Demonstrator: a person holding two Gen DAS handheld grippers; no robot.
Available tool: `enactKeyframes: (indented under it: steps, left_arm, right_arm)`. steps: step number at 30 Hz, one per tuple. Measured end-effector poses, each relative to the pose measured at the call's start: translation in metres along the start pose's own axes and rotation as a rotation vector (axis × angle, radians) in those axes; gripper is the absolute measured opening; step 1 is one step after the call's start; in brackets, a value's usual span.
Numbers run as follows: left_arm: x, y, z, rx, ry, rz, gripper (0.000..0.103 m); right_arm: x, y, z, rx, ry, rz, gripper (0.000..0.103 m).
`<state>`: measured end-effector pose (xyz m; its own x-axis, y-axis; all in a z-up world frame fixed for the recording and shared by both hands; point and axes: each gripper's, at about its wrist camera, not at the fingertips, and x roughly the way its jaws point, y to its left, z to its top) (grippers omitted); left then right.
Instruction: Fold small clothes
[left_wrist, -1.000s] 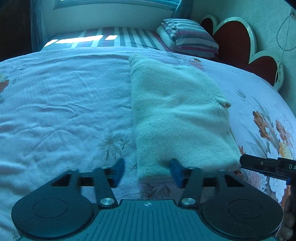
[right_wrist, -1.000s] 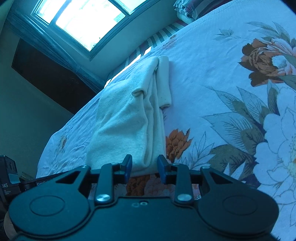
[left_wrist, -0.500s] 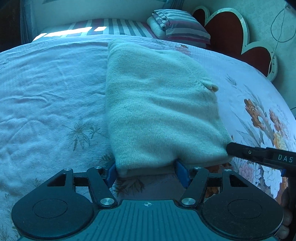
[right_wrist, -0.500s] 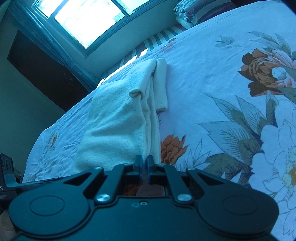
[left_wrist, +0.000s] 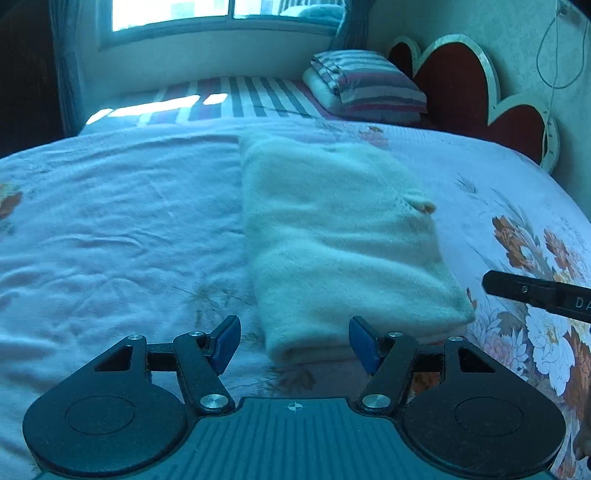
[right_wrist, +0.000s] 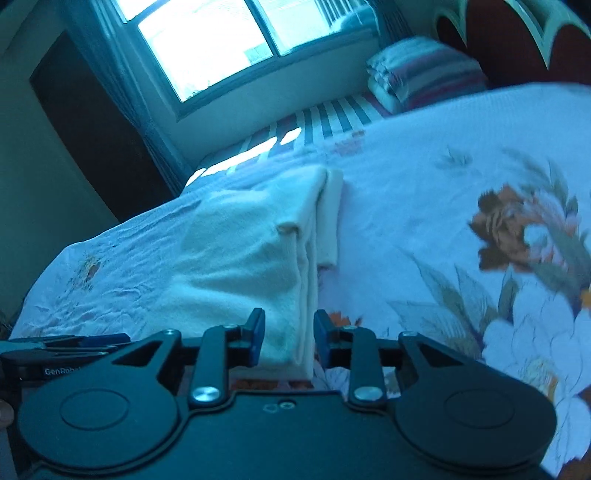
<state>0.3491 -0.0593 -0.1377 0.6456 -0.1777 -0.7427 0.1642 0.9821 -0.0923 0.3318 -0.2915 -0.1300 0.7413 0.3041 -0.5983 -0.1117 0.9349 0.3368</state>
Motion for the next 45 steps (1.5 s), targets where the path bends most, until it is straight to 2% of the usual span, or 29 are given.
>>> enactKeyframes:
  steps: [2,4,6,9,12,13,16,17,18,20,22,24,25,28,31,32,35,45]
  left_arm:
    - [-0.013,0.011,0.005,-0.044,-0.061,0.029,0.065]
    - [-0.014,0.017,0.014,-0.073,-0.123,0.006,0.065]
    - [0.002,0.013,0.027,-0.064,-0.114,-0.032,0.07]
    - [0.034,0.006,0.035,-0.056,-0.086,-0.068,0.07]
    - [0.077,0.004,0.031,-0.069,0.07,-0.075,0.07]
    - [0.082,0.007,0.027,-0.08,0.069,-0.095,0.071]
    - [0.077,0.017,0.029,-0.13,0.073,-0.142,0.073]
    - [0.069,0.022,0.032,-0.156,0.048,-0.159,0.074]
    - [0.06,0.026,0.034,-0.169,0.019,-0.176,0.076]
    - [0.047,0.037,0.04,-0.187,-0.041,-0.178,0.103]
    - [0.046,0.055,0.047,-0.227,-0.076,-0.17,0.103]
    - [0.059,0.072,0.053,-0.275,-0.046,-0.155,0.103]
    - [0.069,0.083,0.056,-0.317,-0.032,-0.159,0.103]
    - [0.1,0.104,0.058,-0.408,0.024,-0.222,0.103]
    - [0.129,0.111,0.056,-0.461,0.069,-0.263,0.103]
    - [0.132,0.11,0.057,-0.455,0.041,-0.272,0.103]
    - [0.14,0.105,0.063,-0.439,0.033,-0.281,0.103]
    - [0.16,0.097,0.076,-0.438,0.06,-0.388,0.103]
  right_arm:
    - [-0.001,0.02,0.011,-0.11,-0.06,-0.005,0.033]
    - [0.015,0.035,0.023,-0.196,-0.069,0.004,0.035]
    - [0.044,0.039,0.038,-0.21,-0.06,0.035,0.034]
    - [0.083,0.029,0.056,-0.131,-0.016,0.051,0.034]
    - [0.112,0.014,0.06,-0.051,0.064,0.019,0.033]
    - [0.117,0.008,0.059,-0.011,0.087,0.032,0.033]
    - [0.103,-0.014,0.058,0.152,0.071,0.138,0.038]
    - [0.093,-0.023,0.058,0.201,0.052,0.174,0.049]
    - [0.079,-0.033,0.057,0.248,0.021,0.186,0.068]
    - [0.057,-0.049,0.051,0.294,-0.021,0.162,0.09]
    - [0.044,-0.073,0.042,0.367,-0.022,0.205,0.086]
    - [0.045,-0.091,0.032,0.415,0.011,0.204,0.076]
    - [0.048,-0.098,0.028,0.43,0.032,0.225,0.075]
    - [0.065,-0.111,0.017,0.498,0.092,0.295,0.073]
    - [0.076,-0.119,0.015,0.524,0.104,0.325,0.071]
    - [0.077,-0.121,0.015,0.54,0.101,0.348,0.07]
    - [0.086,-0.123,0.02,0.566,0.106,0.395,0.07]
    - [0.114,-0.102,0.038,0.539,0.163,0.454,0.07]
